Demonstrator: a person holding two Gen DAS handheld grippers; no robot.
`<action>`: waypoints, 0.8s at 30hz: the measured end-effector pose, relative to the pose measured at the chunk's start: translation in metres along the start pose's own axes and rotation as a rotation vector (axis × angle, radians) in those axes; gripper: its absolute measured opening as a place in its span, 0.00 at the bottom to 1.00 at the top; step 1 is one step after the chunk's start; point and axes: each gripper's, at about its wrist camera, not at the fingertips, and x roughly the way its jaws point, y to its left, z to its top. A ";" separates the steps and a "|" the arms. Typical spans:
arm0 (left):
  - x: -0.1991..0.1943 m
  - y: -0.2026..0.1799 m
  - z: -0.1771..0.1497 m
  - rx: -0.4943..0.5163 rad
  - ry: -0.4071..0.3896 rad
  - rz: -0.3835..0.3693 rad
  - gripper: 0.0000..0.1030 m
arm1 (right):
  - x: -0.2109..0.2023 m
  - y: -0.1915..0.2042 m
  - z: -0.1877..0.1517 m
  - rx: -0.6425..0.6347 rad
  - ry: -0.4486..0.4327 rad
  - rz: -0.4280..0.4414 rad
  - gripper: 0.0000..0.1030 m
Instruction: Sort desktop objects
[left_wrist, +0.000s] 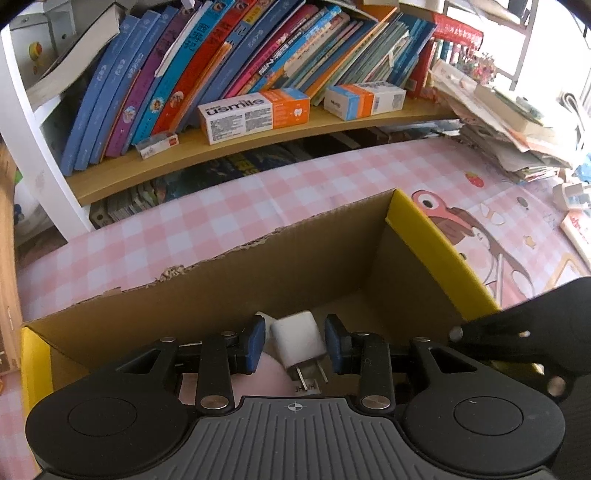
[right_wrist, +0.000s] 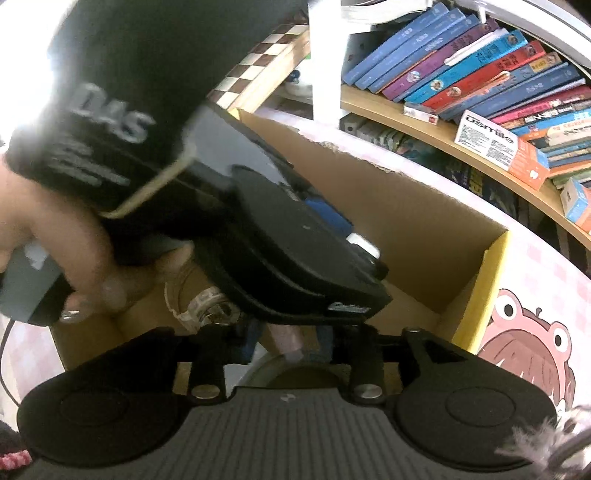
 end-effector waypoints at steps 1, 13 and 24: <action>-0.004 -0.001 0.000 0.008 -0.010 0.008 0.50 | -0.001 0.000 0.000 0.000 -0.005 -0.002 0.42; -0.083 -0.018 -0.020 0.060 -0.191 0.191 0.91 | -0.028 0.011 -0.005 -0.004 -0.085 -0.029 0.80; -0.149 -0.008 -0.072 -0.173 -0.315 0.328 0.95 | -0.066 0.013 -0.030 0.097 -0.232 -0.157 0.83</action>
